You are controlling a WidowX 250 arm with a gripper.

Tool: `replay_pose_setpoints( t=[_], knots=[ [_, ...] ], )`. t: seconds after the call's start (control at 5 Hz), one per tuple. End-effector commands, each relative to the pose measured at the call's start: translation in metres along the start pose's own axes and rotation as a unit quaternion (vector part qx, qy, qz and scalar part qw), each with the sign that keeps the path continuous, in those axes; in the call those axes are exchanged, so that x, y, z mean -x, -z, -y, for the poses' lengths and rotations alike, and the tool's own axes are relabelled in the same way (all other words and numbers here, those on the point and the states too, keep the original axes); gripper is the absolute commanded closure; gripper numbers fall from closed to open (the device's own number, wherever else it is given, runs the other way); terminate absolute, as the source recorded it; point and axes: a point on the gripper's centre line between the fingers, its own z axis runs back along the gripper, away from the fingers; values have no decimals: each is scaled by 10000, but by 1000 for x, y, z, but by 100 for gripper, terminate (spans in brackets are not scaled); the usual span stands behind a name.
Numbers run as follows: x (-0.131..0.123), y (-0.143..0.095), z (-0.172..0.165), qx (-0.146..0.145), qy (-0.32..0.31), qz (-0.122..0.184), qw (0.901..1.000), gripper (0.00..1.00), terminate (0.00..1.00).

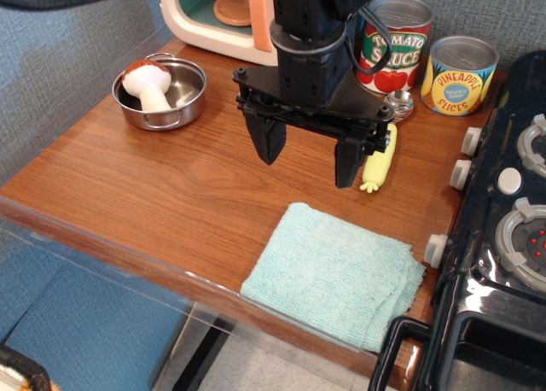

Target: Move the corn cob to the edge of the counter.

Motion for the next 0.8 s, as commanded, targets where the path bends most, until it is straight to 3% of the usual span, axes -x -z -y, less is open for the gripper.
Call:
replay_pose_setpoints(
  t=[0.0,0.4,0.6],
  knots=[
    [0,0,0,0,0,0,10000,0,0],
    [-41,22,1,187,-529,-75,9984,0,0],
    [-75,43,3,184,-846,-85,9962,0,0]
  ],
)
